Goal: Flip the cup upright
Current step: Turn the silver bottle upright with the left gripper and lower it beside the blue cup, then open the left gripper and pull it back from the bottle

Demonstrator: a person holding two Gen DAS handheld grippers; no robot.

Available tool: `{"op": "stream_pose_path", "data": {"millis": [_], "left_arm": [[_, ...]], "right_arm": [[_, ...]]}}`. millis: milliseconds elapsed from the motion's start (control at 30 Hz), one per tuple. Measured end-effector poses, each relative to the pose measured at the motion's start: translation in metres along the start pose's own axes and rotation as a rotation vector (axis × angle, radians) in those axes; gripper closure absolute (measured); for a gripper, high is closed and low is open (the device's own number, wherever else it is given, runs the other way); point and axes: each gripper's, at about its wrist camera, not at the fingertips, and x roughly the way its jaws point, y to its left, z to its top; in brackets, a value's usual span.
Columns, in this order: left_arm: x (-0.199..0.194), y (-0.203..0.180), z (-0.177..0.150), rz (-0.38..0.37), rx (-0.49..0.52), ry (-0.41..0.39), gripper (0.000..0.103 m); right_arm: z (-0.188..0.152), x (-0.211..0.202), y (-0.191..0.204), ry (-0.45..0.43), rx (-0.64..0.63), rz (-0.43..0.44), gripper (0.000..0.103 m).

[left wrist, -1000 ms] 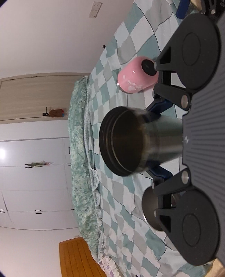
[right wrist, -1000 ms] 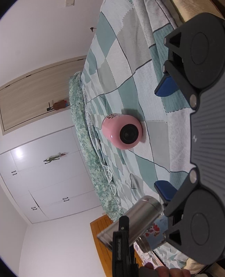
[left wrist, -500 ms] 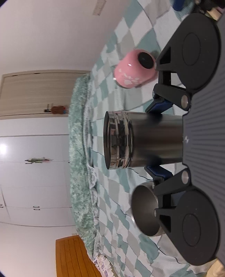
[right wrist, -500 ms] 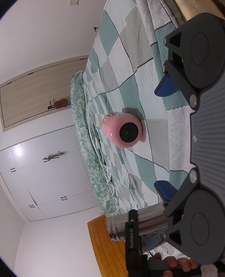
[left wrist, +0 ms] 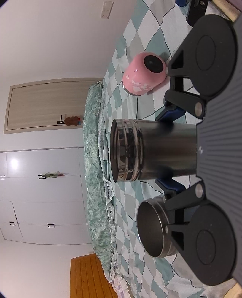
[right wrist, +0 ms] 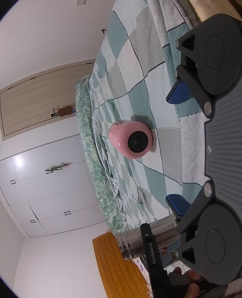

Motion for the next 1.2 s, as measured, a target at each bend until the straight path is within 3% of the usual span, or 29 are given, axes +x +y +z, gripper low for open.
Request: {"op": "stream_pose_path", "data": {"millis": [33,67,133,267,500,833,1200], "left_arm": [[-0.001,0.0,0.0,0.002,-0.008,-0.001,0.034],[-0.003,0.001,0.0,0.003,-0.02,-0.005,0.017],[-0.014,0.004,0.001,-0.022,-0.04,-0.047,0.0],[-0.045,0.008,0.0,-0.046,-0.055,-0.147,0.0],[-0.09,0.014,-0.016,-0.092,-0.082,-0.212,0.0],[-0.092,0.024,-0.05,-0.017,-0.076,-0.141,0.0],[-0.097,0.038,-0.058,-0.002,-0.082,-0.151,0.0]], "right_arm": [[0.0,0.0,0.0,0.0,0.0,0.0,0.0],[0.0,0.0,0.0,0.0,-0.001,-0.001,0.0],[0.0,0.0,0.0,0.0,-0.001,-0.001,0.0],[0.0,0.001,0.0,-0.002,0.0,-0.001,0.0],[-0.001,-0.003,0.001,-0.016,-0.012,0.0,0.0],[-0.005,-0.017,0.017,-0.083,-0.095,-0.016,0.0],[-0.014,-0.034,0.041,-0.197,-0.212,-0.053,0.0]]}}
